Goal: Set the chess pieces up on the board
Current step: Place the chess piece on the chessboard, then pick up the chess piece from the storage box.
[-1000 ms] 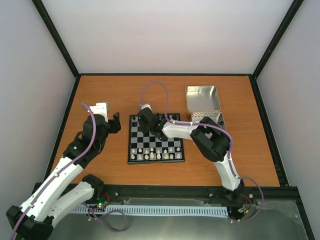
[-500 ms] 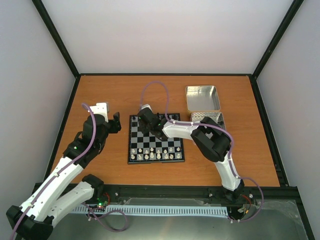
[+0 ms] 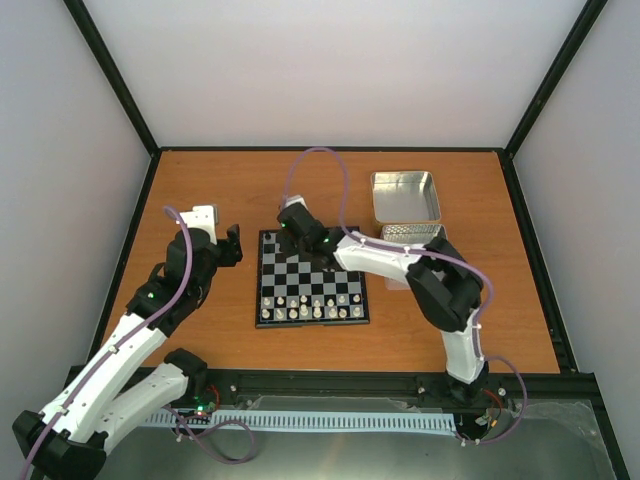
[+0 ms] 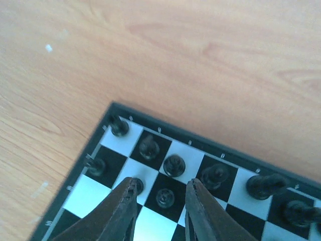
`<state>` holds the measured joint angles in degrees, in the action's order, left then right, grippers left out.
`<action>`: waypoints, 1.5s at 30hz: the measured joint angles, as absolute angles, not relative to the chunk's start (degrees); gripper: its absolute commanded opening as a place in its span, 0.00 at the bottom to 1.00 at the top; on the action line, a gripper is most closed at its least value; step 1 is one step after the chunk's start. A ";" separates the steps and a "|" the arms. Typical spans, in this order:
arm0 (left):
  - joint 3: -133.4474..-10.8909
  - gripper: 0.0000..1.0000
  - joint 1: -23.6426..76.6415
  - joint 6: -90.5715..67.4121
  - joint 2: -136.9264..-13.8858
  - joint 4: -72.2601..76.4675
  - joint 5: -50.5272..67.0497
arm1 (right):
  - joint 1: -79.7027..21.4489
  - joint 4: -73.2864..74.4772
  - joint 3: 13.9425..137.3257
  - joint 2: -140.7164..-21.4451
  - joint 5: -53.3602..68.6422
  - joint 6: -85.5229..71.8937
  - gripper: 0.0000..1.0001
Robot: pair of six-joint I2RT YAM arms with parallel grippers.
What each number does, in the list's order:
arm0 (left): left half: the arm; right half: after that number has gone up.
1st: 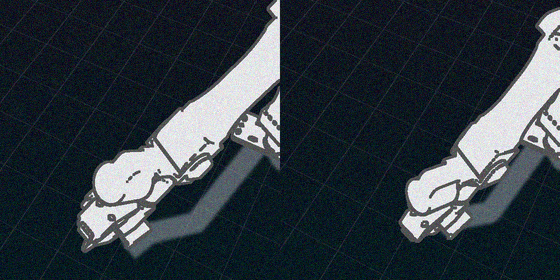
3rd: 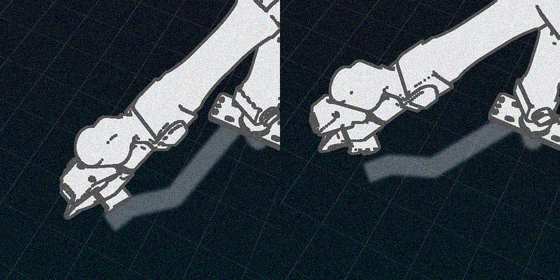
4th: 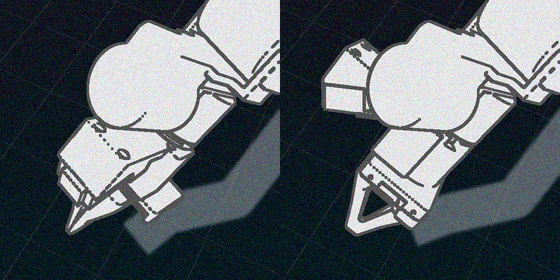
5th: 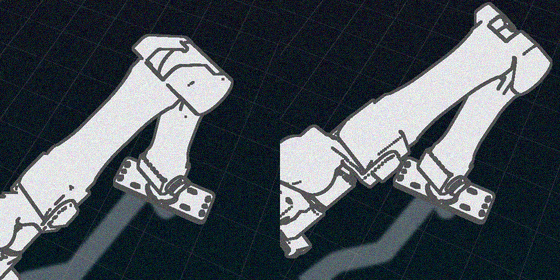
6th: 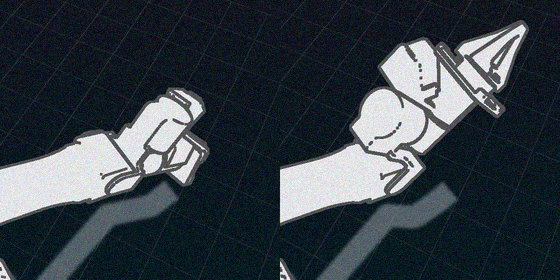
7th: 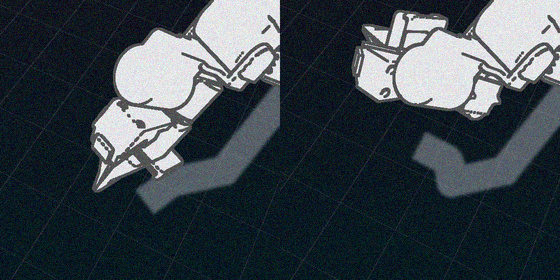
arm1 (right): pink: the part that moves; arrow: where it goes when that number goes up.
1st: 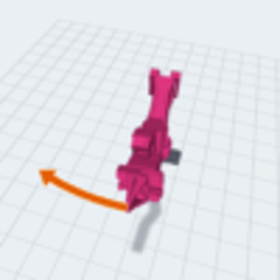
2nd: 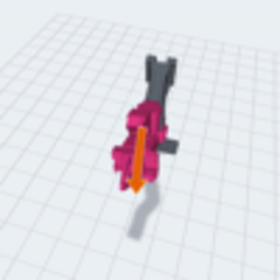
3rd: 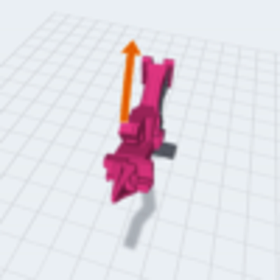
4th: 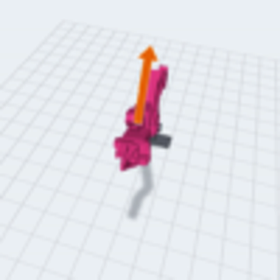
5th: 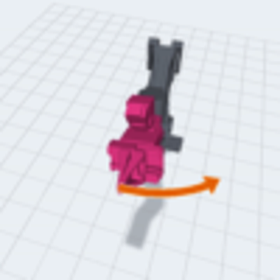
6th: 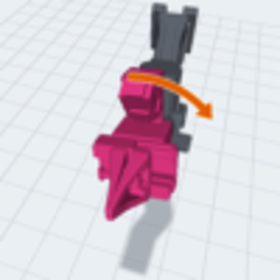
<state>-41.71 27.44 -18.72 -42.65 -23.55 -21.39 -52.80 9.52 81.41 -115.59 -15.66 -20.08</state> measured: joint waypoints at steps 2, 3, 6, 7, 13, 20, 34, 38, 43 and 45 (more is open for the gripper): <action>-41.71 0.71 27.44 -18.74 -42.70 -23.55 -21.37 | -52.58 9.76 81.23 -112.86 -15.64 -20.69 0.30; -41.71 0.71 27.44 -18.72 -42.72 -23.55 -21.34 | -52.36 9.85 80.88 -110.87 -15.55 -21.12 0.30; -41.71 0.71 27.44 -18.72 -42.74 -23.55 -21.19 | -50.98 10.11 78.06 -104.51 -14.92 -23.05 0.31; -41.71 0.72 27.44 -18.72 -42.74 -23.53 -21.15 | -50.22 10.39 76.97 -102.65 -14.74 -23.64 0.32; -41.71 0.72 27.44 -18.72 -43.09 -23.22 -20.23 | -41.45 14.26 66.41 -90.72 -14.50 -27.73 0.38; -41.71 0.72 27.44 -18.72 -43.31 -22.70 -19.35 | -26.04 21.17 54.19 -78.08 -14.22 -29.91 0.46; -41.69 0.72 27.44 -18.74 -44.53 -22.31 -18.13 | -12.53 26.46 49.71 -84.68 -12.47 -29.95 0.41; -41.69 0.72 27.44 -18.72 -44.95 -22.26 -17.89 | -12.36 26.65 50.26 -88.97 -14.96 -30.79 0.38; -41.69 0.73 27.44 -18.72 -45.39 -22.28 -17.50 | -12.36 27.35 54.15 -93.14 -18.20 -28.05 0.41; -41.69 0.73 27.44 -18.70 -45.39 -22.26 -17.30 | -12.36 28.01 55.70 -93.62 -20.16 -26.22 0.42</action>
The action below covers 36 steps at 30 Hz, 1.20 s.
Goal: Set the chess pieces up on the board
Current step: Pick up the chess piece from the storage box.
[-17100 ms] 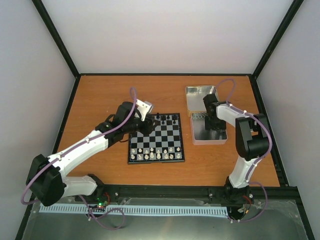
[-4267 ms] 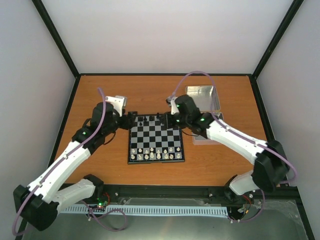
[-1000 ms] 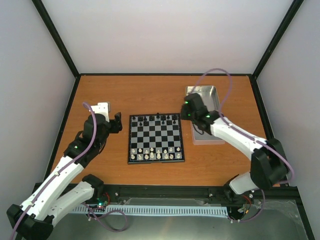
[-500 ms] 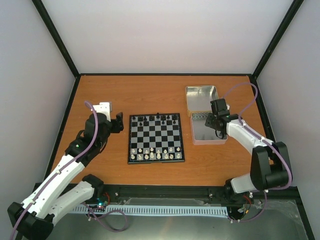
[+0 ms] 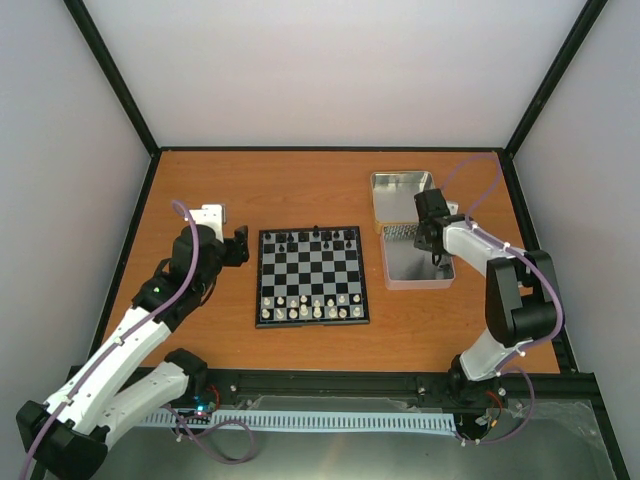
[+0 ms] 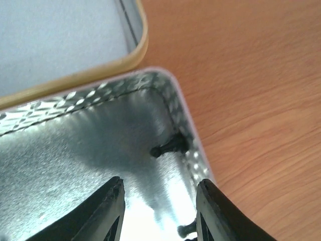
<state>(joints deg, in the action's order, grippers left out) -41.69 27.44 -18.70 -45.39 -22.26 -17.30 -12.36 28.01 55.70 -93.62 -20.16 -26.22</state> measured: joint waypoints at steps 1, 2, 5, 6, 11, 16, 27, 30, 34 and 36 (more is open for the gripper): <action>-41.69 0.73 27.44 -18.70 -45.39 -22.26 -17.19 | -12.36 28.71 56.60 -93.69 -21.45 -25.23 0.43; -41.69 0.73 27.44 -18.70 -45.39 -22.26 -17.06 | -12.36 29.26 57.23 -93.69 -22.44 -24.58 0.44; -41.69 0.73 27.44 -18.70 -45.45 -22.11 -16.62 | -12.36 30.79 58.37 -93.58 -24.71 -23.35 0.47; -41.69 0.73 27.44 -18.70 -45.52 -22.00 -16.43 | -12.36 31.24 58.46 -93.47 -25.23 -23.09 0.48; -41.69 0.74 27.44 -18.70 -45.67 -21.85 -15.94 | -12.36 34.74 60.25 -93.36 -27.29 -22.28 0.45; -41.69 0.74 27.44 -18.70 -45.69 -21.76 -15.57 | -12.36 34.52 62.15 -93.54 -26.02 -25.30 0.42; -41.69 0.74 27.44 -18.70 -45.69 -21.47 -14.92 | -12.36 29.98 59.88 -98.65 -23.53 -49.78 0.42; -41.69 0.75 27.44 -18.70 -45.67 -21.47 -14.92 | -12.36 30.33 60.14 -101.03 -23.40 -55.94 0.42; -41.58 0.75 27.44 -18.70 -45.50 -21.47 -14.87 | -12.36 31.99 60.55 -101.84 -24.05 -63.59 0.42; -41.58 0.75 27.44 -18.70 -45.45 -21.47 -14.85 | -12.36 33.28 61.63 -102.63 -24.49 -66.50 0.42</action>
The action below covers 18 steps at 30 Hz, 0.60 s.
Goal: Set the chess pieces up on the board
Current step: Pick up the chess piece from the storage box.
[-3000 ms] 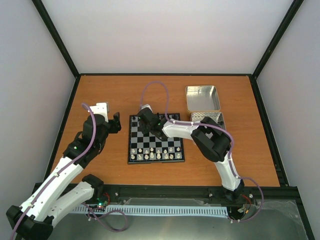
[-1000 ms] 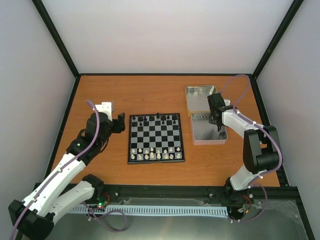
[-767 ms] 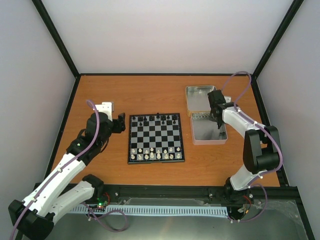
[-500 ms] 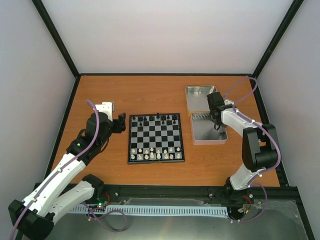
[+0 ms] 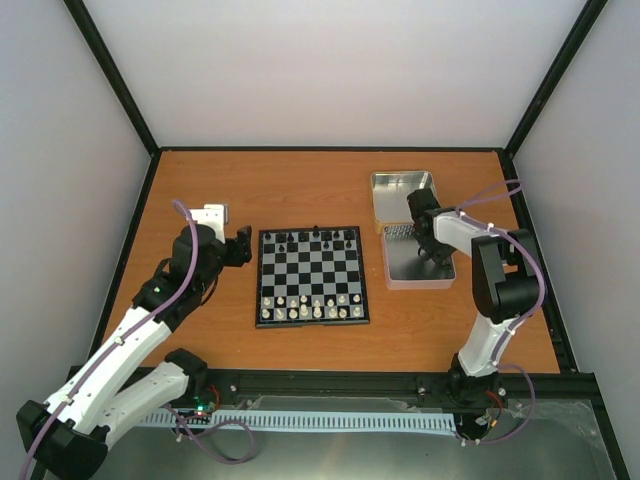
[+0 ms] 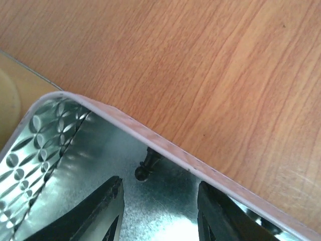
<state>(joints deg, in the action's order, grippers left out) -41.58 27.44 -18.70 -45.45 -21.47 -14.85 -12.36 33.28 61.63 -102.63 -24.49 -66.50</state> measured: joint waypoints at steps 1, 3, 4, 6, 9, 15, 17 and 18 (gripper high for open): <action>-41.58 0.75 27.44 -18.70 -45.45 -21.47 -14.83 | -12.36 33.74 62.19 -103.20 -24.69 -67.66 0.42; -41.58 0.75 27.44 -18.70 -45.47 -21.47 -14.76 | -12.36 34.26 63.33 -104.81 -24.88 -70.11 0.42; -41.58 0.75 27.44 -18.70 -45.45 -21.47 -14.74 | -12.36 34.48 63.70 -105.51 -24.93 -70.96 0.42; -41.58 0.75 27.44 -18.70 -45.45 -21.47 -14.74 | -12.36 35.14 64.60 -107.09 -25.41 -72.53 0.42; -41.56 0.75 27.44 -18.70 -45.30 -21.45 -14.74 | -12.38 35.90 66.19 -108.22 -26.55 -74.74 0.41; -41.56 0.75 27.44 -18.70 -45.19 -21.47 -14.74 | -12.40 38.15 68.10 -110.08 -28.73 -78.96 0.31; -41.56 0.75 27.44 -18.70 -45.19 -21.47 -14.74 | -12.40 38.68 68.62 -110.67 -29.52 -80.12 0.24; -41.56 0.75 27.44 -18.70 -45.19 -21.47 -14.74 | -12.40 38.83 68.75 -110.83 -29.82 -80.58 0.22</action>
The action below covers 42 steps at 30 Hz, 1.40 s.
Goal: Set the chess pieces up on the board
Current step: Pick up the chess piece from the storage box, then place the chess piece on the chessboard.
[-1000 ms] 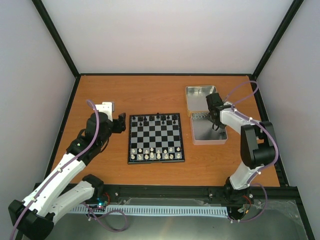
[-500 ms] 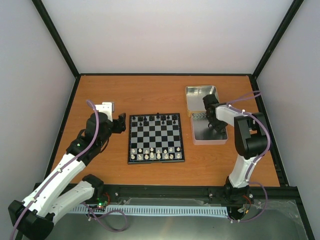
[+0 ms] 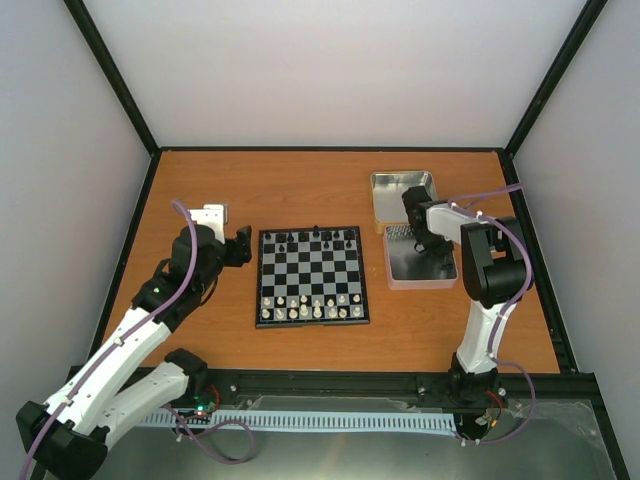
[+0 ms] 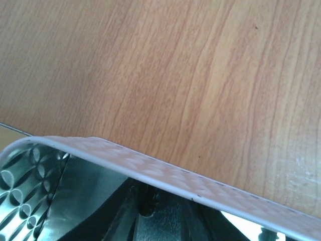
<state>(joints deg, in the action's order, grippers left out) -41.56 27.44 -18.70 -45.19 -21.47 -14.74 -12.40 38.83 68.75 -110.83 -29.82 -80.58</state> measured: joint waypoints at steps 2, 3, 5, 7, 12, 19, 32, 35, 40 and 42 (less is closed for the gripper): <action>-41.56 0.75 27.44 -18.70 -45.19 -21.47 -14.74 | -12.40 39.00 68.84 -111.02 -30.28 -81.17 0.17; -41.54 0.75 27.44 -18.70 -45.19 -21.47 -14.74 | -12.40 39.03 68.86 -111.11 -30.50 -81.34 0.15; -41.54 0.75 27.44 -18.70 -45.19 -21.47 -14.74 | -12.40 39.03 68.86 -111.18 -30.68 -81.19 0.11; -41.52 0.75 27.44 -18.72 -45.19 -21.47 -14.74 | -12.40 38.96 68.86 -111.15 -30.72 -80.53 0.06; -41.47 0.75 27.44 -18.70 -45.19 -21.47 -14.70 | -12.40 36.12 66.61 -109.54 -30.15 -76.07 0.03; -41.45 0.75 27.44 -18.72 -45.21 -21.45 -13.69 | -12.40 31.05 60.53 -102.39 -23.55 -64.25 0.03; -37.39 0.75 27.44 -21.58 -46.30 -13.06 5.43 | -12.45 19.22 52.25 -87.99 16.05 -38.00 0.03; -35.40 0.75 27.44 -24.01 -47.53 -8.34 14.02 | -13.10 16.88 49.23 -84.42 27.11 -33.93 0.03; -32.18 0.75 27.44 -29.17 -49.08 0.25 27.64 | -17.61 10.83 44.77 -77.12 42.94 -29.21 0.03; -31.97 0.75 27.44 -31.86 -49.98 3.05 32.27 | -20.21 8.38 44.16 -75.24 47.29 -27.77 0.03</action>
<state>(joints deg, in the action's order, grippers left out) -31.97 27.44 -31.86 -49.98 3.05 32.27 -20.21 8.38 44.16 -75.24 47.29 -27.77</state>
